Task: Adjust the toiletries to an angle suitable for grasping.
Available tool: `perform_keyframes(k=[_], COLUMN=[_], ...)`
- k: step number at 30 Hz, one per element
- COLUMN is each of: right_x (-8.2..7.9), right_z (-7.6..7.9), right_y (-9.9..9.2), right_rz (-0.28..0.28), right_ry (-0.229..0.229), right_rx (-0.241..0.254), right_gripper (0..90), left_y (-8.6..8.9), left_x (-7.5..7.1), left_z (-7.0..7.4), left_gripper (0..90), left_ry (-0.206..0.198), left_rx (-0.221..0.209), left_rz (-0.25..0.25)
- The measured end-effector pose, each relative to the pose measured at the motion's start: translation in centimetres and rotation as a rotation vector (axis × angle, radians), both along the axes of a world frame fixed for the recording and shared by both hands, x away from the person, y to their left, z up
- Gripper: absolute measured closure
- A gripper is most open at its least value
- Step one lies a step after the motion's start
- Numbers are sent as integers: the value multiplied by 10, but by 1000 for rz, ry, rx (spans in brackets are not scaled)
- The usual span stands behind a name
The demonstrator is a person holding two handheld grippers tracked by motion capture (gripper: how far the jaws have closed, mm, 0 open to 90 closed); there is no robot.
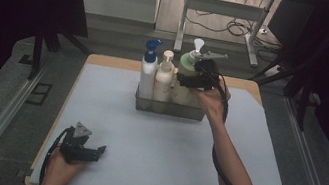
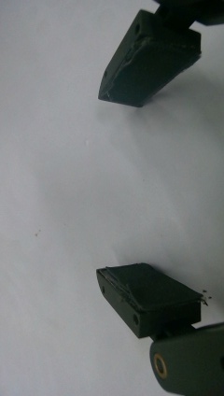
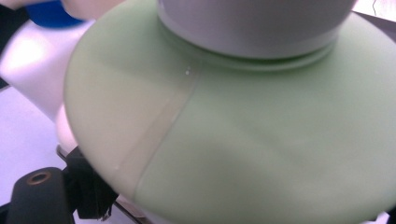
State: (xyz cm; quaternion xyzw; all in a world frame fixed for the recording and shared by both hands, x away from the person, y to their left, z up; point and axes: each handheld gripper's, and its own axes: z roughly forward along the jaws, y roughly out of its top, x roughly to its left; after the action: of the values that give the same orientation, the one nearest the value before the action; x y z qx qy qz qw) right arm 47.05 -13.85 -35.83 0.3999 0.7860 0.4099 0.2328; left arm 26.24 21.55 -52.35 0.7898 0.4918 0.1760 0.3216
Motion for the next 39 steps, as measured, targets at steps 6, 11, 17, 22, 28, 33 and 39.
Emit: perform_keyframes(k=[6,11,17,22,28,33,39], right_x=[2,3,2,3,3,3,3], right_z=[-12,-26,-40,-50,-56,-57,-58], right_y=[1,3,3,1,-2,-5,-4], right_rz=[1,5,5,-5,-12,-9,-11], right_ry=[14,31,47,57,63,63,61], right_rx=[-7,-20,-18,-27,-11,-1,-3], right_gripper=[124,123,122,122,120,119,115], left_y=[0,0,0,0,0,0,0], left_x=[0,0,0,0,0,0,0], left_z=[0,0,0,0,0,0,0], left_gripper=[135,134,135,135,134,134,134], left_ry=[-2,-2,-2,-1,-1,-2,-2], left_rx=[-1,0,-1,0,0,0,1], left_rz=[0,-1,-1,-1,-1,0,-1])
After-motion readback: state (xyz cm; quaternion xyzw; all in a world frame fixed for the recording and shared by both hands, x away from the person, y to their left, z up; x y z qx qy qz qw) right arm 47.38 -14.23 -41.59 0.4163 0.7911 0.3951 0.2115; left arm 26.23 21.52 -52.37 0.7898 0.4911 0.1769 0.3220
